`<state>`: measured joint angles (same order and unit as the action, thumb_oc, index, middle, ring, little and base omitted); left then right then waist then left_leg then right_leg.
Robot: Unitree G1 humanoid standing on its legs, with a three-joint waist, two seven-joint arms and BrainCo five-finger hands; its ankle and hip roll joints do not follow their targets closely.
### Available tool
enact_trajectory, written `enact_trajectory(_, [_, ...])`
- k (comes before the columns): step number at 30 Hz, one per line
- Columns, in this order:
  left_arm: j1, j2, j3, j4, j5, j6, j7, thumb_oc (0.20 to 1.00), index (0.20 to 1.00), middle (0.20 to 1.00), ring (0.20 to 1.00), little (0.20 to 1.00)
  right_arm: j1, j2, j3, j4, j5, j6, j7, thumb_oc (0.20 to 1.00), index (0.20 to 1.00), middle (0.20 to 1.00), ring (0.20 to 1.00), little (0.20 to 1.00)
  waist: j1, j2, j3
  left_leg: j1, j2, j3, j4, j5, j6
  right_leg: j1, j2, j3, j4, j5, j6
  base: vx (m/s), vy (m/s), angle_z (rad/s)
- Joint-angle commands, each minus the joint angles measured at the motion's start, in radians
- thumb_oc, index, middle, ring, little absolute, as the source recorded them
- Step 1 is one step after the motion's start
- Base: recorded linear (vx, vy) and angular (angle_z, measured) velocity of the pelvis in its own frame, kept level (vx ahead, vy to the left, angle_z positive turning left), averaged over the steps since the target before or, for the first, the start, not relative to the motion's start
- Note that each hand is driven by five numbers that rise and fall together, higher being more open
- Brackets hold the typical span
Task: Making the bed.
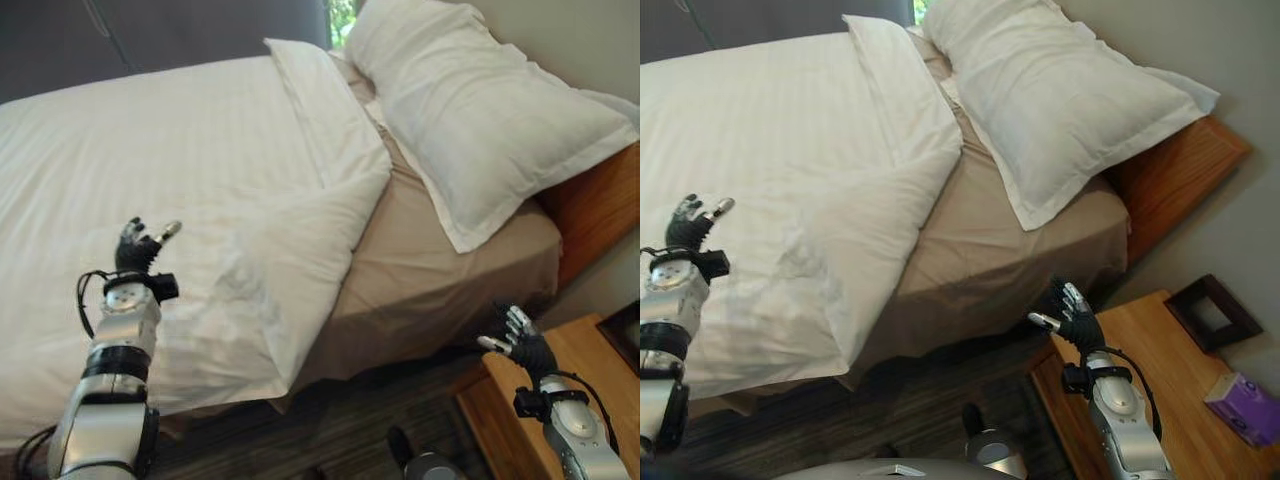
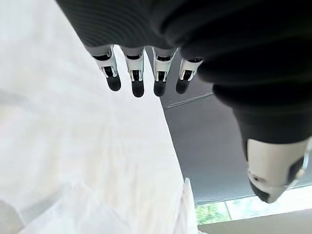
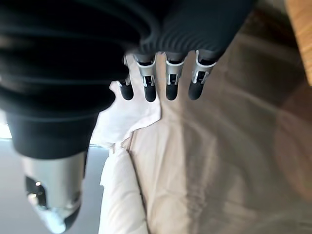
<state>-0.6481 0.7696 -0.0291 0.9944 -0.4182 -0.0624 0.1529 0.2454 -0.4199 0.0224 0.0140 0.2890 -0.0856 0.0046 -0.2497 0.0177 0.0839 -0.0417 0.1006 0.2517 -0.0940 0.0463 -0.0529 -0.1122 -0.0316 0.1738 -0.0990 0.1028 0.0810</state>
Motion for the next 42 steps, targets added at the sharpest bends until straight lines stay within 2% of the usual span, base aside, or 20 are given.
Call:
enact_trajectory(1, [-0.17, 0.066, -0.033, 0.078, 0.069, -0.014, 0.042, 1.0, 1.0, 1.0, 1.0, 1.0, -0.073, -0.029, 0.013, -0.054, 0.065, -0.052, -0.005, 1.0, 1.0, 1.0, 1.0, 1.0, 0.008, -0.022, 0.048, 0.005, 0.005, -0.053, 0.007, 0.03, -0.036, -0.064, 0.011, -0.061, 0.012, 0.071, 0.047, -0.02, -0.005, 0.04])
enact_trajectory(8, [-0.274, 0.051, -0.091, 0.155, 0.095, -0.002, 0.043, 1.0, 1.0, 1.0, 1.0, 1.0, -0.086, -0.038, 0.034, -0.056, 0.077, -0.061, -0.011, 1.0, 1.0, 1.0, 1.0, 1.0, -0.008, -0.019, 0.085, -0.025, 0.005, -0.039, 0.007, 0.036, -0.042, -0.1, 0.013, -0.054, 0.012, 0.082, 0.05, -0.01, 0.001, -0.03])
enact_trajectory(17, [-0.373, -0.046, -0.181, 0.172, 0.159, -0.003, 0.038, 1.0, 1.0, 1.0, 1.0, 1.0, -0.086, -0.04, 0.056, -0.058, 0.093, -0.081, -0.012, 1.0, 1.0, 1.0, 1.0, 1.0, -0.051, -0.008, 0.13, -0.054, 0.004, -0.023, 0.007, 0.031, -0.047, -0.139, 0.007, -0.044, 0.012, 0.086, 0.054, -0.01, 0.002, -0.06])
enact_trajectory(23, [-0.382, -0.096, -0.211, 0.156, 0.178, -0.011, 0.03, 1.0, 1.0, 1.0, 1.0, 1.0, -0.095, -0.039, 0.07, -0.05, 0.093, -0.088, -0.01, 1.0, 1.0, 1.0, 1.0, 1.0, -0.062, -0.004, 0.139, -0.068, 0.0, -0.013, 0.007, 0.036, -0.05, -0.155, 0.006, -0.04, 0.012, 0.092, 0.055, 0.01, 0.0, -0.08])
enact_trajectory(26, [-0.396, -0.129, -0.234, 0.233, 0.26, 0.032, 0.029, 1.0, 1.0, 1.0, 1.0, 1.0, -0.092, -0.046, 0.077, -0.056, 0.091, -0.088, -0.011, 1.0, 1.0, 1.0, 1.0, 1.0, -0.071, 0.006, 0.143, -0.059, -0.002, -0.006, 0.007, 0.026, -0.05, -0.154, 0.006, -0.037, 0.012, 0.088, 0.056, 0.03, 0.011, -0.01])
enact_trajectory(32, [-0.413, -0.152, -0.231, 0.296, 0.322, 0.079, 0.019, 1.0, 1.0, 1.0, 1.0, 1.0, -0.077, -0.053, 0.074, -0.073, 0.092, -0.08, -0.019, 1.0, 1.0, 1.0, 1.0, 1.0, -0.082, 0.011, 0.154, -0.064, -0.003, 0.0, 0.007, 0.025, -0.05, -0.162, 0.005, -0.037, 0.012, 0.091, 0.057, 0.0, 0.0, 0.0])
enact_trajectory(33, [-0.41, -0.151, -0.235, 0.3, 0.344, 0.083, 0.016, 0.583, 0.583, 0.583, 0.583, 0.583, -0.069, -0.053, 0.071, -0.078, 0.091, -0.078, -0.017, 1.0, 1.0, 1.0, 1.0, 1.0, -0.083, 0.011, 0.156, -0.065, -0.003, 0.0, 0.007, 0.024, -0.05, -0.164, 0.004, -0.036, 0.012, 0.092, 0.057, 0.0, 0.0, 0.0])
enact_trajectory(34, [-0.405, -0.152, -0.238, 0.307, 0.359, 0.088, 0.011, 0.228, 0.228, 0.228, 0.228, 0.228, -0.068, -0.054, 0.07, -0.077, 0.089, -0.076, -0.018, 1.0, 1.0, 1.0, 1.0, 1.0, -0.083, 0.01, 0.158, -0.071, -0.005, 0.001, 0.007, 0.029, -0.05, -0.17, 0.004, -0.035, 0.012, 0.096, 0.056, 0.0, 0.0, 0.0])
enact_trajectory(35, [-0.398, -0.161, -0.234, 0.302, 0.359, 0.091, 0.01, 0.2, 0.2, 0.2, 0.2, 0.2, -0.067, -0.056, 0.068, -0.079, 0.085, -0.075, -0.018, 1.0, 1.0, 1.0, 1.0, 1.0, -0.082, 0.012, 0.161, -0.069, -0.005, 0.0, 0.007, 0.024, -0.05, -0.167, 0.004, -0.037, 0.012, 0.092, 0.056, 0.0, 0.0, 0.0])
enact_trajectory(38, [-0.385, -0.19, -0.24, 0.266, 0.349, 0.078, 0.007, 0.2, 0.2, 0.2, 0.2, 0.2, -0.063, -0.056, 0.068, -0.074, 0.075, -0.073, -0.018, 1.0, 1.0, 1.0, 1.0, 1.0, -0.079, 0.016, 0.163, -0.069, -0.007, -0.001, 0.007, 0.023, -0.05, -0.166, 0.003, -0.038, 0.012, 0.09, 0.055, 0.0, 0.0, 0.0])
enact_trajectory(42, [-0.393, -0.236, -0.304, 0.115, 0.329, 0.03, 0.011, 0.2, 0.2, 0.2, 0.2, 0.2, -0.079, -0.059, 0.072, -0.06, 0.069, -0.076, -0.01, 1.0, 1.0, 1.0, 1.0, 1.0, -0.07, 0.027, 0.157, -0.057, -0.013, -0.011, 0.007, 0.018, -0.047, -0.144, -0.003, -0.047, 0.012, 0.08, 0.054, 0.01, 0.002, 0.02])
